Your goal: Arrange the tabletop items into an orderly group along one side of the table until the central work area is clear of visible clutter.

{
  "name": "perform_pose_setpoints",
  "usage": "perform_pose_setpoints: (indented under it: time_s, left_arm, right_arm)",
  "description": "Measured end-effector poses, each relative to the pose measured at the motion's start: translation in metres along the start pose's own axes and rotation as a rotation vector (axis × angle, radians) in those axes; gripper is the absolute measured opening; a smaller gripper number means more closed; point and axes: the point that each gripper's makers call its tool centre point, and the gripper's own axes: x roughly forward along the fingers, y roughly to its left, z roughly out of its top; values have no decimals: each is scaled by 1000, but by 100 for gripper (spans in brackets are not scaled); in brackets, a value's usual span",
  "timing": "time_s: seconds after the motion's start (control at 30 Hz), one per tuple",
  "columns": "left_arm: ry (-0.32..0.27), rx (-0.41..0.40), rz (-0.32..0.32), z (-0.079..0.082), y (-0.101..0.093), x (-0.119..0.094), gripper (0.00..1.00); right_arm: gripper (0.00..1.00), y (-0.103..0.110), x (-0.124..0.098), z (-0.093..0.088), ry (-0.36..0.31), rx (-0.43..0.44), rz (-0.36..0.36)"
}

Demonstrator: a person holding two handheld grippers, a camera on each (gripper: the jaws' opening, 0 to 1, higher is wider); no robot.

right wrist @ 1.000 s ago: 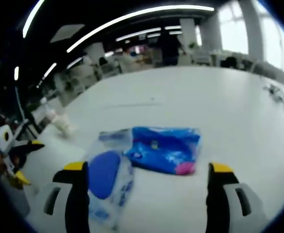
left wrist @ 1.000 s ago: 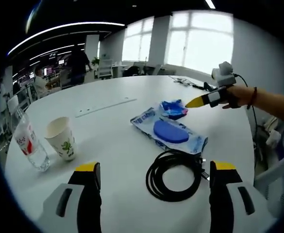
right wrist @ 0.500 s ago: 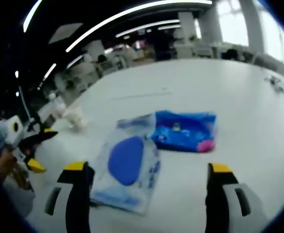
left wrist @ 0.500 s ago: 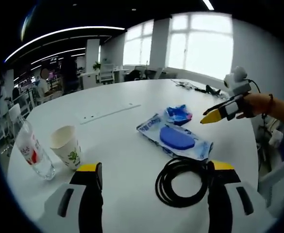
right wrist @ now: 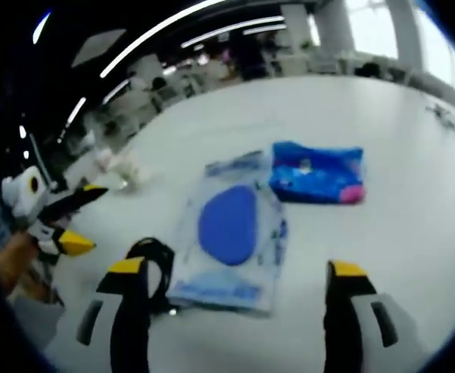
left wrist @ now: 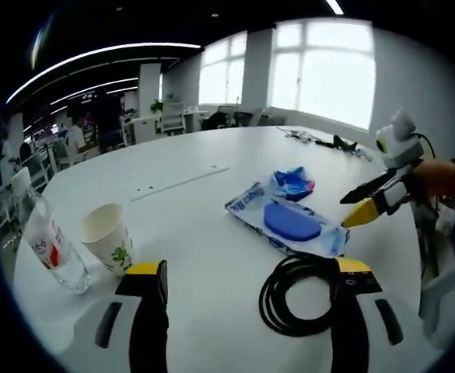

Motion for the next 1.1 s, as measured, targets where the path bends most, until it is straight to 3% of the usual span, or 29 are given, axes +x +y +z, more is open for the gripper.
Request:
perform_pose_setpoints:
  time_s: [0.33, 0.6, 0.93, 1.1]
  left_arm:
    - [-19, 14, 7, 0, 3, 10, 78]
    - [-26, 3, 2, 1, 6, 22, 73]
    - [-34, 1, -20, 0, 9, 43, 69]
    - [-56, 13, -25, 5, 11, 56, 65]
  right_arm:
    - [87, 7, -1, -17, 26, 8, -45]
    - [75, 3, -1, -28, 42, 49, -99]
    - [65, 10, 1, -36, 40, 218, -128]
    - [62, 13, 2, -37, 28, 253, -149]
